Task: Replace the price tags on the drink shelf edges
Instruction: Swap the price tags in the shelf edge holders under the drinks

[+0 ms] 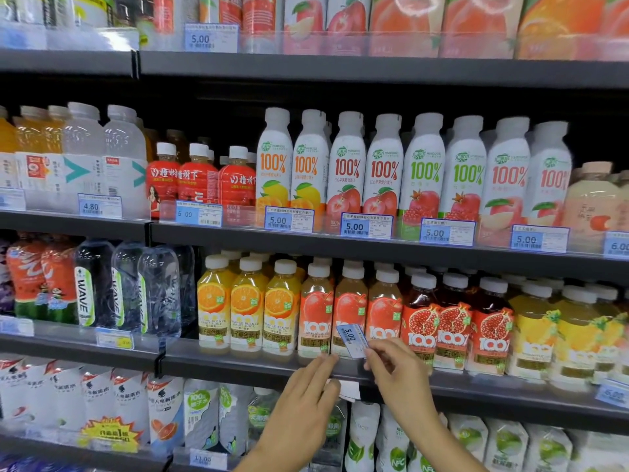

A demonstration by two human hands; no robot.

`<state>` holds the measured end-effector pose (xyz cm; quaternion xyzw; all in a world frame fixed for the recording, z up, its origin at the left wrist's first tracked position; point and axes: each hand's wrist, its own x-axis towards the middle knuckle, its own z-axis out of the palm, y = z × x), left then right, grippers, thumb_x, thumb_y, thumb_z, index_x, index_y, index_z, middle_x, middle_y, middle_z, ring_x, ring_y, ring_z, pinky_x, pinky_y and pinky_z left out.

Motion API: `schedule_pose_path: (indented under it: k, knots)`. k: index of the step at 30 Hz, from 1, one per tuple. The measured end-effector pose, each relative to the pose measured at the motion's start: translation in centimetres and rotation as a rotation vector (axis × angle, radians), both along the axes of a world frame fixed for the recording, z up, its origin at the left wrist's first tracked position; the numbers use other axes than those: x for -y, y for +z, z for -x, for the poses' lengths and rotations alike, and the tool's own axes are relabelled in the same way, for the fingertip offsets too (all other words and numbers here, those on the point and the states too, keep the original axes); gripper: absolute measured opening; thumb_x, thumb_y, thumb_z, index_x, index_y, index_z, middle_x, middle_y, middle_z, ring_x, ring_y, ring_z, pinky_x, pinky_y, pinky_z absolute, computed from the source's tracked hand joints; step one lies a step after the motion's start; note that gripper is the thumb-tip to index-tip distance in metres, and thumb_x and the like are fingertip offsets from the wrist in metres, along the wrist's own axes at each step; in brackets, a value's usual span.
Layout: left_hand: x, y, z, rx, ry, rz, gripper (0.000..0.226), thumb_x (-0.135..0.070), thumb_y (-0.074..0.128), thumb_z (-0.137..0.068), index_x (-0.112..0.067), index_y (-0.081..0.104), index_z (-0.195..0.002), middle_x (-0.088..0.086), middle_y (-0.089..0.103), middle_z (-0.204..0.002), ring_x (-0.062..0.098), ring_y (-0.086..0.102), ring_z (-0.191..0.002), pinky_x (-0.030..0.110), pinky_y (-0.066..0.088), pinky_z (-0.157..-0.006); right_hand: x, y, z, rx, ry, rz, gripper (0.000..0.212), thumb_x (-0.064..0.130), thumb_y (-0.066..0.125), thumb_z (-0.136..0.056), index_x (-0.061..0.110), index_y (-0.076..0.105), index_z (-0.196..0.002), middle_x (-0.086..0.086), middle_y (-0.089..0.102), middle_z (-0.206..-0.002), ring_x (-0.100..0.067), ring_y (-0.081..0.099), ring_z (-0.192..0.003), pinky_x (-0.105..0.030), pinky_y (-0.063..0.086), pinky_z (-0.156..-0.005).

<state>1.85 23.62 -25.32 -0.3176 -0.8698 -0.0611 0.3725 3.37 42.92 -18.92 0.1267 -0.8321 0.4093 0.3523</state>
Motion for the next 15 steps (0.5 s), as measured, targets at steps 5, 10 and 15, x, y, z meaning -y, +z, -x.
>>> schedule_pose_path:
  k: [5, 10, 15]
  knots:
    - [-0.4, 1.7, 0.0, 0.045, -0.025, -0.034, 0.023, -0.011, 0.037, -0.079, -0.016, 0.049, -0.099, 0.012, 0.043, -0.147, 0.03, 0.044, -0.125, 0.039, 0.051, -0.092, -0.1, 0.5, 0.0, -0.008, -0.015, 0.026, 0.018, 0.01, 0.065, -0.091, 0.027, 0.066, -0.086, 0.013, 0.06, -0.082, -0.008, 0.059, -0.08, -0.007, 0.041, -0.068]
    - [-0.7, 2.6, 0.0, 0.07, -0.044, -0.101, 0.025, -0.01, 0.049, -0.083, -0.016, 0.046, -0.107, 0.007, 0.04, -0.135, 0.023, 0.038, -0.114, 0.031, 0.048, -0.088, -0.1, 0.9, -0.4, 0.006, -0.013, -0.006, 0.016, 0.011, 0.066, -0.091, 0.027, 0.068, -0.092, 0.014, 0.061, -0.084, -0.004, 0.059, -0.083, -0.007, 0.041, -0.069]
    - [-0.9, 2.3, 0.4, 0.077, -0.096, -0.133, 0.029, -0.007, 0.04, -0.083, -0.014, 0.047, -0.11, 0.005, 0.048, -0.123, 0.023, 0.048, -0.105, 0.032, 0.043, -0.088, -0.3, 0.7, -0.5, 0.009, -0.015, -0.089, 0.017, 0.012, 0.067, -0.091, 0.027, 0.069, -0.098, 0.019, 0.062, -0.089, -0.001, 0.059, -0.088, -0.007, 0.044, -0.074]
